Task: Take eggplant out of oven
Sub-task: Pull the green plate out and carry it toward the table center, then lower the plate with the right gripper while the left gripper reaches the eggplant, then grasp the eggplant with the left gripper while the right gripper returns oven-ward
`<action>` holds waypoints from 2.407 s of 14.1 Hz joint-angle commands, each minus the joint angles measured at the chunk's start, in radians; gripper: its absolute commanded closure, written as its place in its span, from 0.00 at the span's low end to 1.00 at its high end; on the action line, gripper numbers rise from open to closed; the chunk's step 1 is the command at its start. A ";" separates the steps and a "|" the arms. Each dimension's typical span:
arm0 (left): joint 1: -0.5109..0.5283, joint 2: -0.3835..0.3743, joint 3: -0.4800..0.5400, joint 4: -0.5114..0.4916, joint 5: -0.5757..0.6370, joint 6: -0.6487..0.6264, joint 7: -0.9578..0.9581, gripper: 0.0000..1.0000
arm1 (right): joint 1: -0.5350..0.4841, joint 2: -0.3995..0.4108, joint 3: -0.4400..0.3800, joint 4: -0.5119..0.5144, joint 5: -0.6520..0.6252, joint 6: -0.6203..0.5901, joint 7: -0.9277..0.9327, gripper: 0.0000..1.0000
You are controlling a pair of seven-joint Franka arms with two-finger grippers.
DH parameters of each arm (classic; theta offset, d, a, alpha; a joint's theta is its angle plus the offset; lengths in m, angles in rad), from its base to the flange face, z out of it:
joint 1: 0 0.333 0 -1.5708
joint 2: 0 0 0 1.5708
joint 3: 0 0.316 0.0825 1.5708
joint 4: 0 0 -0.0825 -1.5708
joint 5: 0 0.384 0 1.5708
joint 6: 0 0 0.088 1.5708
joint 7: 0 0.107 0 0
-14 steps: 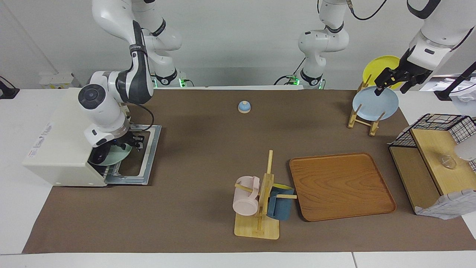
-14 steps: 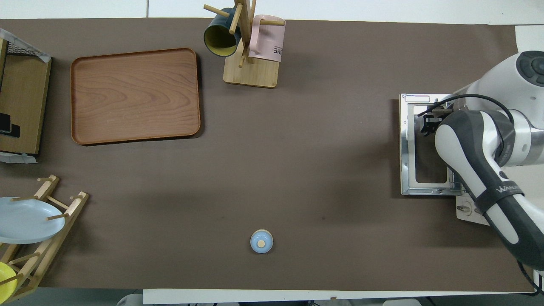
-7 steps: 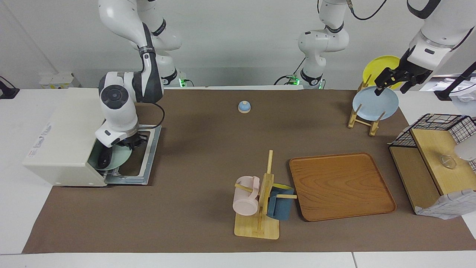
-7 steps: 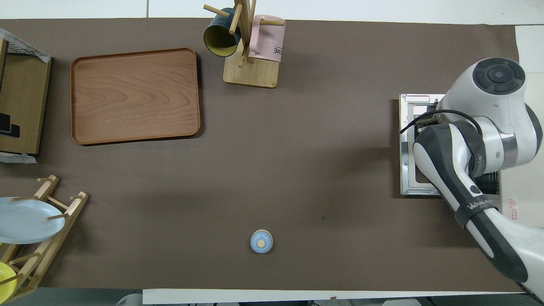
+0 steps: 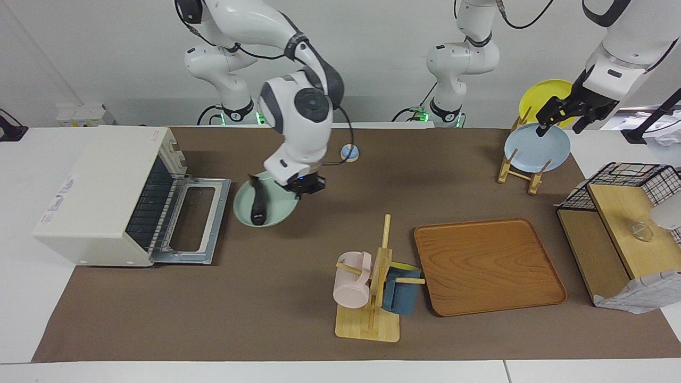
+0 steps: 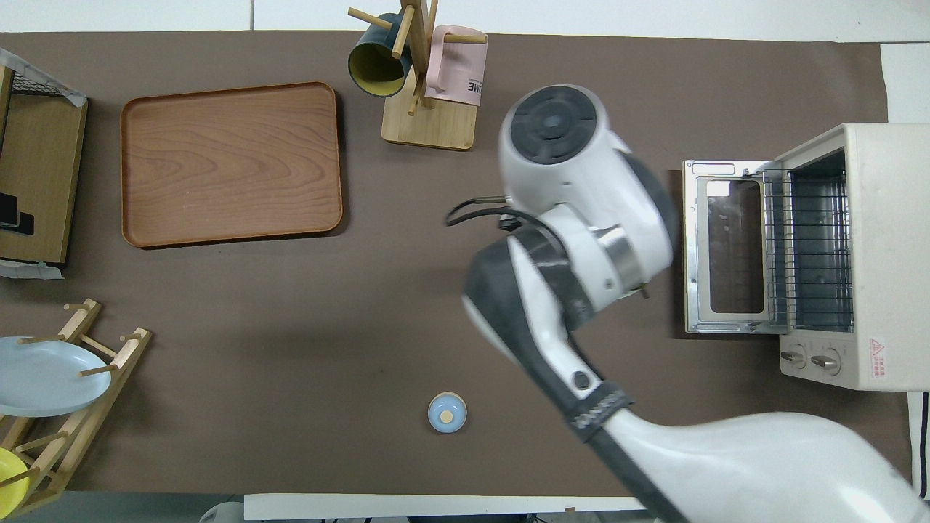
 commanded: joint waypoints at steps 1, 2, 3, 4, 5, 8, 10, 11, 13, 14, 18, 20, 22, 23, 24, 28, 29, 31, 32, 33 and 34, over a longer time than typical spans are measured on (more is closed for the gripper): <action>0.004 -0.009 0.000 -0.002 0.010 -0.014 0.009 0.00 | 0.073 0.250 -0.003 0.288 0.071 -0.013 0.158 1.00; 0.003 -0.009 0.000 -0.002 0.010 -0.014 0.009 0.00 | 0.099 0.291 -0.003 0.311 0.071 0.039 0.215 1.00; 0.003 -0.009 0.000 -0.002 0.010 -0.014 0.010 0.00 | 0.122 0.319 -0.003 0.313 0.071 0.091 0.246 1.00; 0.004 -0.009 0.000 -0.002 0.010 -0.014 0.010 0.00 | 0.134 0.332 -0.003 0.307 0.072 0.131 0.261 0.98; 0.003 -0.009 0.000 -0.002 0.010 -0.014 0.010 0.00 | 0.139 0.345 -0.003 0.302 0.072 0.159 0.272 0.96; -0.004 -0.017 0.000 -0.024 0.010 0.004 0.006 0.00 | 0.130 0.349 -0.002 0.308 0.072 0.222 0.303 0.70; -0.040 -0.074 -0.022 -0.235 0.007 0.215 -0.045 0.00 | 0.095 0.285 -0.005 0.318 0.074 0.222 0.294 0.51; -0.098 -0.089 -0.034 -0.343 0.005 0.339 -0.127 0.00 | 0.061 0.232 -0.005 0.310 0.074 0.217 0.257 0.48; -0.241 -0.037 -0.036 -0.440 -0.005 0.530 -0.256 0.00 | -0.029 0.127 -0.005 0.214 0.077 0.086 0.091 0.52; -0.339 0.018 -0.034 -0.440 -0.010 0.611 -0.378 0.00 | -0.069 0.059 -0.008 0.097 0.074 0.052 -0.012 0.58; -0.666 0.268 -0.034 -0.405 -0.010 0.987 -0.811 0.00 | -0.215 -0.092 -0.011 -0.308 -0.065 0.217 -0.218 0.98; -0.723 0.349 -0.036 -0.356 -0.010 1.023 -0.840 0.00 | -0.312 -0.115 -0.008 -0.389 -0.133 0.235 -0.318 1.00; -0.752 0.437 -0.034 -0.286 -0.010 1.028 -0.846 0.00 | -0.347 -0.132 -0.008 -0.484 -0.133 0.347 -0.341 1.00; -0.755 0.466 -0.034 -0.272 -0.010 1.041 -0.846 0.02 | -0.353 -0.139 -0.010 -0.522 -0.136 0.392 -0.344 1.00; -0.754 0.472 -0.034 -0.272 -0.010 1.052 -0.843 0.16 | -0.361 -0.141 -0.011 -0.532 -0.141 0.398 -0.355 1.00; -0.748 0.485 -0.034 -0.275 -0.010 1.064 -0.840 0.45 | -0.401 -0.150 -0.011 -0.553 -0.202 0.384 -0.438 1.00; -0.751 0.495 -0.034 -0.276 -0.010 1.075 -0.841 0.48 | -0.399 -0.152 -0.011 -0.552 -0.230 0.371 -0.441 1.00; -0.748 0.495 -0.034 -0.278 -0.010 1.061 -0.843 0.73 | -0.393 -0.153 -0.010 -0.549 -0.290 0.337 -0.441 1.00; -0.740 0.494 -0.033 -0.270 -0.010 1.037 -0.843 0.86 | -0.390 -0.155 -0.010 -0.544 -0.296 0.319 -0.441 1.00; -0.726 0.485 -0.025 -0.256 -0.010 0.991 -0.843 0.90 | -0.387 -0.156 -0.010 -0.538 -0.308 0.302 -0.450 1.00; -0.690 0.454 -0.023 -0.255 -0.010 0.948 -0.840 0.92 | -0.384 -0.162 -0.010 -0.522 -0.322 0.277 -0.464 1.00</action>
